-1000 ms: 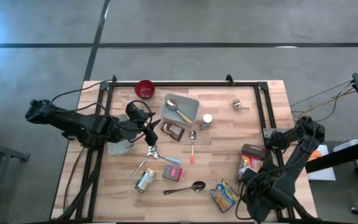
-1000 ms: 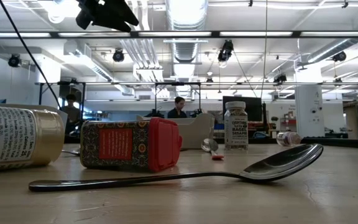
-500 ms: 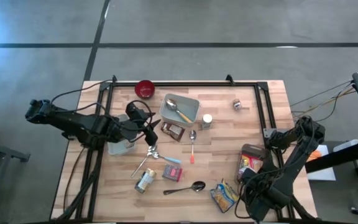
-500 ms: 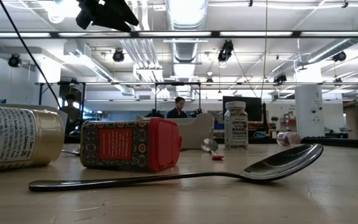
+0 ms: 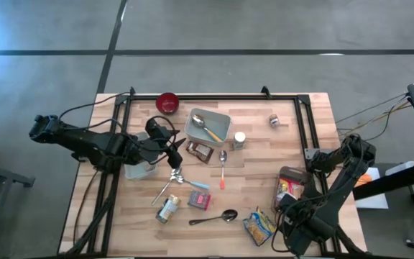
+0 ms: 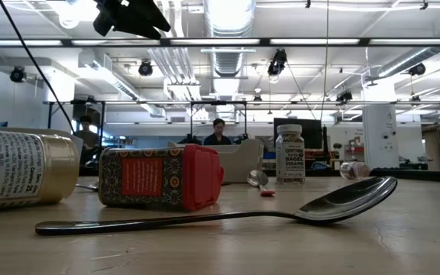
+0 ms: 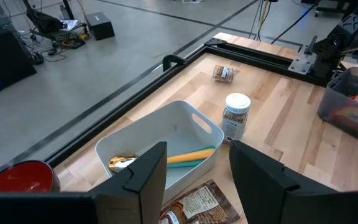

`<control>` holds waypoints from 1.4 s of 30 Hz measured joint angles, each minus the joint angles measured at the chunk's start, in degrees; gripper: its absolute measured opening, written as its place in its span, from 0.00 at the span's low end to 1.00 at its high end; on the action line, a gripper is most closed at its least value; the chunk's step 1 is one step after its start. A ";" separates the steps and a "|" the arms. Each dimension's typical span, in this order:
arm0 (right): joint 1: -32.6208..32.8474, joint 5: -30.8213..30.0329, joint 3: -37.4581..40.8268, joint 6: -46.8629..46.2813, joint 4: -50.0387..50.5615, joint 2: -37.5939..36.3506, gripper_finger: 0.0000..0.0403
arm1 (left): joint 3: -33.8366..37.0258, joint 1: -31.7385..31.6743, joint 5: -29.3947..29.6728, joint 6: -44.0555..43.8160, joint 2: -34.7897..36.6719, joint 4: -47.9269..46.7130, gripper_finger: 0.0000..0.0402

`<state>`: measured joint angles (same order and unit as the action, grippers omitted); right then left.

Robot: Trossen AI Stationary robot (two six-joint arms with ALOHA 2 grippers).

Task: Pick & Place Food Item
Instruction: Put the green noodle pack into the black bin

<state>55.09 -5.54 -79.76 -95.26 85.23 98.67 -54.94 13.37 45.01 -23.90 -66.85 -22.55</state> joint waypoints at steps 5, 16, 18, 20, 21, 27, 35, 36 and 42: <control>0.00 0.00 -0.08 0.30 0.55 0.00 0.03 | 0.00 0.00 -0.01 0.00 0.00 0.00 0.45; -0.03 1.29 -0.47 -3.79 4.85 -0.62 0.02 | 0.00 0.02 -0.01 0.00 0.00 0.00 0.45; -0.22 1.25 -0.47 -4.89 4.80 -0.79 0.02 | 0.00 0.02 -0.01 -0.02 0.00 0.00 0.45; -0.24 0.92 -0.41 -6.30 4.75 -0.96 0.02 | 0.00 0.02 -0.01 -0.02 0.00 0.00 0.45; -0.25 0.70 -0.38 -7.15 4.78 -1.09 0.02 | 0.00 0.02 -0.01 -0.04 0.00 0.00 0.45; -0.39 -0.82 0.12 -9.76 4.78 -2.96 0.02 | 0.00 0.02 -0.01 -0.13 0.00 -0.02 0.45; -0.39 -2.45 1.89 -11.07 4.77 -6.69 0.02 | 0.00 0.02 -0.02 -0.13 0.00 -0.03 0.45; -0.39 -2.60 2.35 -11.22 4.74 -7.30 0.02 | 0.00 0.02 -0.02 -0.12 0.00 -0.04 0.45; -0.36 -4.36 4.97 -13.00 4.75 -12.17 0.02 | 0.00 0.02 -0.03 0.01 0.00 -0.04 0.45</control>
<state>54.73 -9.90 -74.79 -108.27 89.99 86.50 -54.94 13.39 44.98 -23.89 -66.85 -22.59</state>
